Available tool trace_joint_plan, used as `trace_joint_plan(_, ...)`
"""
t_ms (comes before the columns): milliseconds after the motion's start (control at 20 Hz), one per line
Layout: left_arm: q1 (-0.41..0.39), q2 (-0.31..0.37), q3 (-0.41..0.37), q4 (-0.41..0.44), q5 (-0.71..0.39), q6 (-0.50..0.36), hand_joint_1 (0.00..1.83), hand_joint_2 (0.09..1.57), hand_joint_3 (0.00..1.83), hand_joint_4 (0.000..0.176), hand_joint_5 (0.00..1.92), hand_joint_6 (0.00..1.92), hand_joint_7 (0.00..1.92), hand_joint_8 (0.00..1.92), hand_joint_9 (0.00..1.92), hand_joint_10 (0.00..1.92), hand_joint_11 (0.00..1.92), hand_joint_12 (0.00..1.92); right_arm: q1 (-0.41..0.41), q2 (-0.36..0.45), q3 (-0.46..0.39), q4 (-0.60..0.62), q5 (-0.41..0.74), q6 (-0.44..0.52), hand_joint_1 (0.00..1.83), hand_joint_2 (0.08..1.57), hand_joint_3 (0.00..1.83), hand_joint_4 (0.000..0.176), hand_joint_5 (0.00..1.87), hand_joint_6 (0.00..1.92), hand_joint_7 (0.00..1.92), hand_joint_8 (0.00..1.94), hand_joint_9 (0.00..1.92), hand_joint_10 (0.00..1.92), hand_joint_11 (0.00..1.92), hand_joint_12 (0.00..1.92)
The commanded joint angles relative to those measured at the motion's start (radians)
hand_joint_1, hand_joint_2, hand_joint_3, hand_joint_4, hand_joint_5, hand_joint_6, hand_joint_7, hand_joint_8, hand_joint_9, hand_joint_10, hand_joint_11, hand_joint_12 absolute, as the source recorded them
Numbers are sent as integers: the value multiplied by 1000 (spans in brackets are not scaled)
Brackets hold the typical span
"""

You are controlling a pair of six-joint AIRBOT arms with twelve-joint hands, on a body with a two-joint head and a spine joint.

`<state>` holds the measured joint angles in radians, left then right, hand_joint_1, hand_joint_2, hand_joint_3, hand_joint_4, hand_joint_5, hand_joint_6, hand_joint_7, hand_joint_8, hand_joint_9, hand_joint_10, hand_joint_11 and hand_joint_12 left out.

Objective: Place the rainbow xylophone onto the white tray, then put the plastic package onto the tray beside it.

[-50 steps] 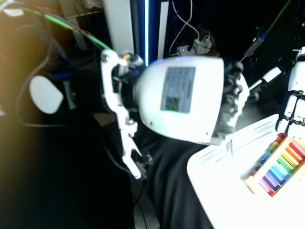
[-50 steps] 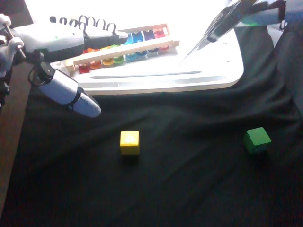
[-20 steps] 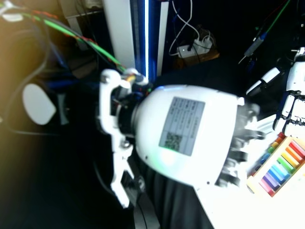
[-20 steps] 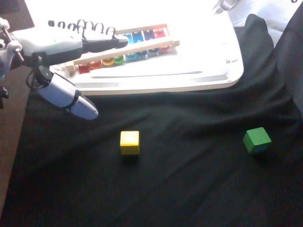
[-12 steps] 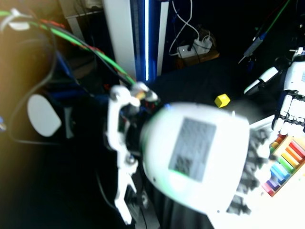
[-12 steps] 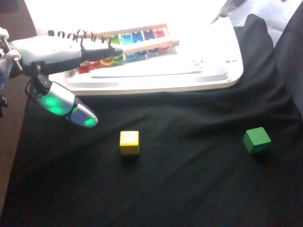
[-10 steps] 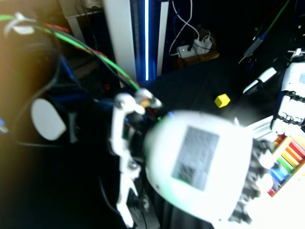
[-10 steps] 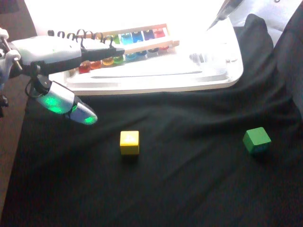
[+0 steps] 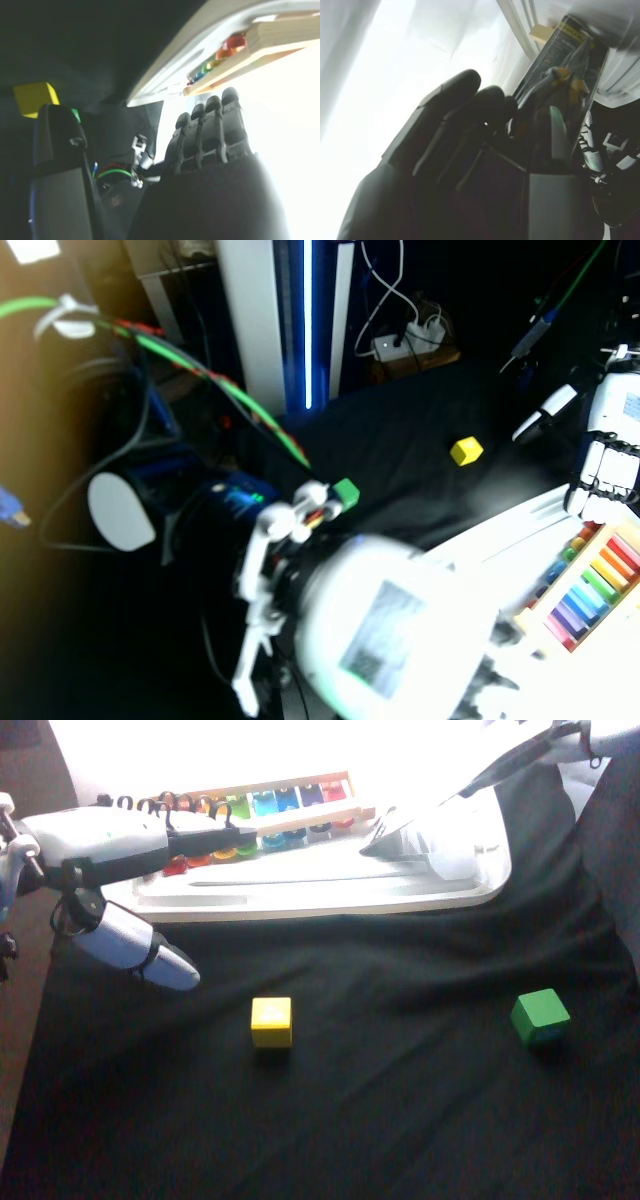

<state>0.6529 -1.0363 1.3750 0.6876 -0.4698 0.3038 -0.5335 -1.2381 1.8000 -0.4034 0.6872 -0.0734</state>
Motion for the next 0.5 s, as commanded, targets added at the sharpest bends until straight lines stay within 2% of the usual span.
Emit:
trace_joint_plan(0,-5,6,0,-37,-78,2,936,902,4,0,0,0,32,10,16,5,0,0,1,-8,7,23,50,-3,1392,1051,0,0,1063,957,1168,512,1009,964,820,994)
trace_joint_plan(50,3,4,0,-49,-81,4,926,901,4,0,0,0,27,6,10,2,0,0,-3,-15,14,4,32,12,1395,1046,0,0,1041,975,1205,533,1024,895,818,990)
trace_joint_plan(100,5,3,0,-51,-82,4,911,900,3,0,0,0,5,0,1,0,0,0,-3,-18,16,-6,28,19,1388,1068,1,0,991,1053,1159,634,960,973,768,1006)
trace_joint_plan(200,9,0,0,-56,-84,4,911,882,0,0,0,0,51,19,18,7,0,0,-10,-25,20,-38,19,40,1383,1083,0,0,972,1070,1139,601,921,1105,726,1058)
trace_joint_plan(250,12,-1,0,-58,-84,4,910,891,0,0,0,0,42,13,11,3,0,0,-17,-27,20,-40,15,43,1375,1102,0,0,948,1141,1086,665,876,1145,692,1061)
trace_joint_plan(350,14,-2,0,-62,-86,4,870,893,1,0,0,0,31,5,8,1,0,0,-27,-31,20,-41,11,45,1356,1151,1,0,862,1290,969,912,772,1216,603,979)
trace_joint_plan(400,14,-2,0,-64,-87,4,846,894,1,4,0,0,50,11,26,8,18,8,-31,-32,20,-45,8,52,1362,1139,0,0,894,1200,963,900,820,1233,659,1026)
trace_joint_plan(450,15,-2,0,-66,-88,4,830,889,0,8,0,0,44,7,26,7,15,7,-34,-32,20,-56,6,62,1373,1111,0,0,946,1110,1011,819,890,1146,699,1013)
